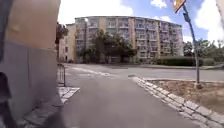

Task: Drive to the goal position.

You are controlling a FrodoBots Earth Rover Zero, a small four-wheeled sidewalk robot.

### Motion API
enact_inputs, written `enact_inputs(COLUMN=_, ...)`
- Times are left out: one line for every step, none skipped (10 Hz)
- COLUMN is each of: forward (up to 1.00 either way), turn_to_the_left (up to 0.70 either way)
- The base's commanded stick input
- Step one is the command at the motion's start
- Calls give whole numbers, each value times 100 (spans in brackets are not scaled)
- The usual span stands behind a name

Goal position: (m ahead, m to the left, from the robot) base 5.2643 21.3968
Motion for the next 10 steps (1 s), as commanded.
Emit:
enact_inputs(forward=85, turn_to_the_left=1)
enact_inputs(forward=85, turn_to_the_left=1)
enact_inputs(forward=85, turn_to_the_left=1)
enact_inputs(forward=85, turn_to_the_left=1)
enact_inputs(forward=85, turn_to_the_left=1)
enact_inputs(forward=85, turn_to_the_left=1)
enact_inputs(forward=85, turn_to_the_left=1)
enact_inputs(forward=85, turn_to_the_left=9)
enact_inputs(forward=85, turn_to_the_left=28)
enact_inputs(forward=85, turn_to_the_left=35)
